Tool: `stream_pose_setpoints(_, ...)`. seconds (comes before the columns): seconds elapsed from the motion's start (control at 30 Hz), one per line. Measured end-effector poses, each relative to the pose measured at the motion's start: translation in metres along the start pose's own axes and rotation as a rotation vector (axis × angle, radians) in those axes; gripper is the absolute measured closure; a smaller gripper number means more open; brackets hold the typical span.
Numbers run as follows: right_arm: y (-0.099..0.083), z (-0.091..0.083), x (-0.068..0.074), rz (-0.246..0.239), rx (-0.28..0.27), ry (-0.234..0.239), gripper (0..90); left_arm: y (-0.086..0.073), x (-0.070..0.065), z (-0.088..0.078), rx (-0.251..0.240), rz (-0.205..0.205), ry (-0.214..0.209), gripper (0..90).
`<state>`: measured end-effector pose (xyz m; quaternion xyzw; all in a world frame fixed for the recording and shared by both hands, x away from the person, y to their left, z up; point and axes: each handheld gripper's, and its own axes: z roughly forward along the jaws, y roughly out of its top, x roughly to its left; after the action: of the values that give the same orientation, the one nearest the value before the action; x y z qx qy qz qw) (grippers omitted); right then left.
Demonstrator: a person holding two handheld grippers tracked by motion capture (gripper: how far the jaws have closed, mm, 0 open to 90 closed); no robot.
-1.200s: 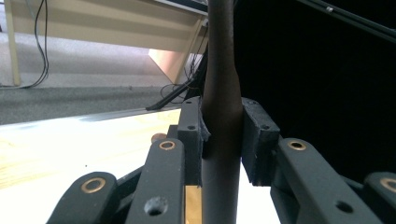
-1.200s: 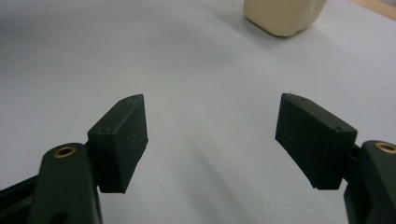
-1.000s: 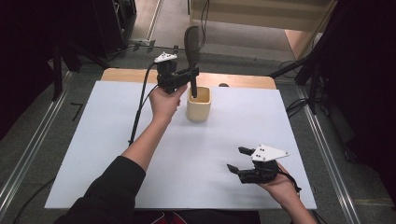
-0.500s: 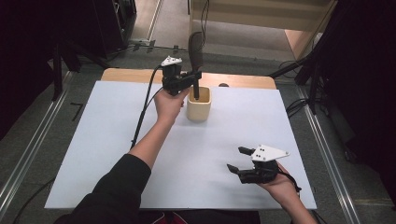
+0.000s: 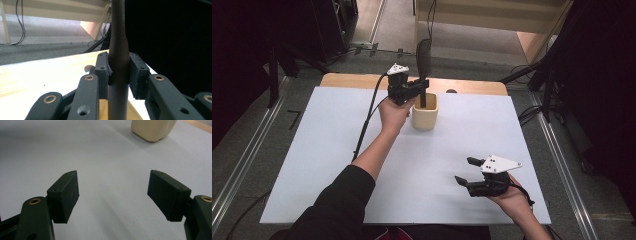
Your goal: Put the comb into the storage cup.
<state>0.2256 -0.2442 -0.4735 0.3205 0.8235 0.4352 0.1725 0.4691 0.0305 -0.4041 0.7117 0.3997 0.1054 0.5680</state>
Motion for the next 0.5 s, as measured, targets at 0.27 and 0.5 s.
stream_pose_setpoints(0.27, 0.0, 0.0, 0.0, 0.002, 0.003, -0.001, 23.4, -0.007, 0.005, 0.004, 0.017, -0.016, -0.002, 72.9)
stream_pose_setpoints(0.5, 0.0, 0.0, 0.0, -0.001, 0.0, 0.0, 23.4, -0.013, 0.006, 0.006, 0.012, -0.022, -0.003, 72.9)
